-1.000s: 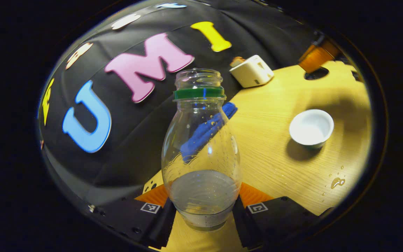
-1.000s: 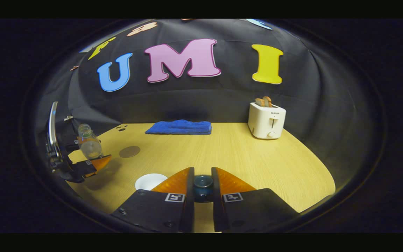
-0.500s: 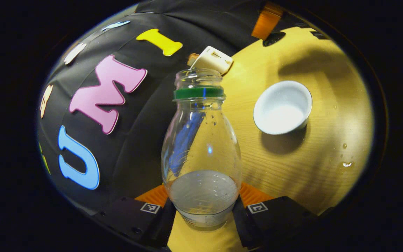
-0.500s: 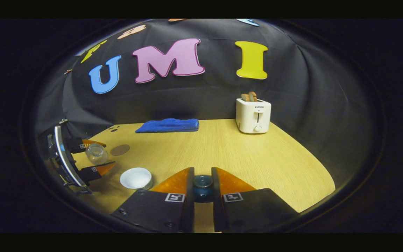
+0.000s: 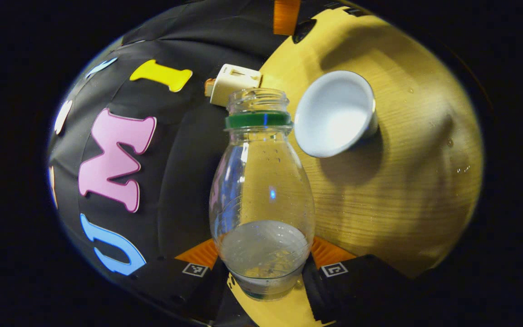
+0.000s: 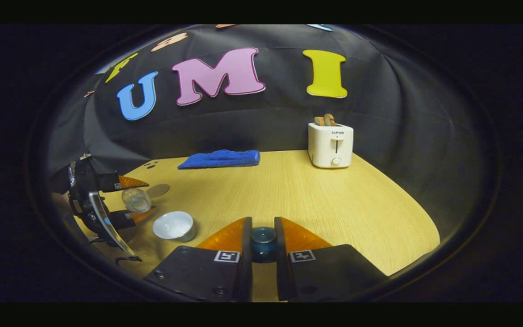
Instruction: Open the teacup lid with one hand, grasp the water bottle and pour water into the teacup with the other hand; after pouring, place the water bottle on the coaster and then close the teacup lid.
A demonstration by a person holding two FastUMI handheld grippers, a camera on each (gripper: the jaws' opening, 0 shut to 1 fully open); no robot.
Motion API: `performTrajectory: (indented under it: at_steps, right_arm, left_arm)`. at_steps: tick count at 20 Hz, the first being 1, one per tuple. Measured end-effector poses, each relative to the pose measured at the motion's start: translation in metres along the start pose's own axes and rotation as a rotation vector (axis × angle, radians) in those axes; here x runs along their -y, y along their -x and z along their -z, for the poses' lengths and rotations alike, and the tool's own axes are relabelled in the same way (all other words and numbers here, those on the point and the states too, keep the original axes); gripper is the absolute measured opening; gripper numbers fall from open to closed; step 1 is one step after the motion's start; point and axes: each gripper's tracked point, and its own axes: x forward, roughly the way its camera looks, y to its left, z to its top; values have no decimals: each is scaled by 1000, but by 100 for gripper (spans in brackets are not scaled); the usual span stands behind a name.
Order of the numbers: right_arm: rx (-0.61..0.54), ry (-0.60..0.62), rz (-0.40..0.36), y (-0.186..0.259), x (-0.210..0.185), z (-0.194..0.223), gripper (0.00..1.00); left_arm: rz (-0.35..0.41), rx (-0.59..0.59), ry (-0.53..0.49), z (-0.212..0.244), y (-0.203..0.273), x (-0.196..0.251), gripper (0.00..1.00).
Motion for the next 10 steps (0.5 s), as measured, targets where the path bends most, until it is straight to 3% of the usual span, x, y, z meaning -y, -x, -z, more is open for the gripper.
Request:
performTrajectory:
  at_steps: [2,3,4,6,10]
  right_arm:
    - [-6,-1,-10,1,-1,3,20]
    - [-2,-1,-13,1,-1,2,30]
    - [0,-2,-14,1,-1,3,31]
    - [1,-7,-18,2,-1,5,20]
    - [4,-19,-24,4,-1,5,20]
  left_arm:
    - [13,1,-46,1,-3,3,75]
    - [13,-6,-69,5,-2,3,75]
    - [10,-14,-89,7,-3,1,75]
    - [1,-25,-131,8,-5,-5,75]
    - [11,-35,-212,10,-7,-8,75]
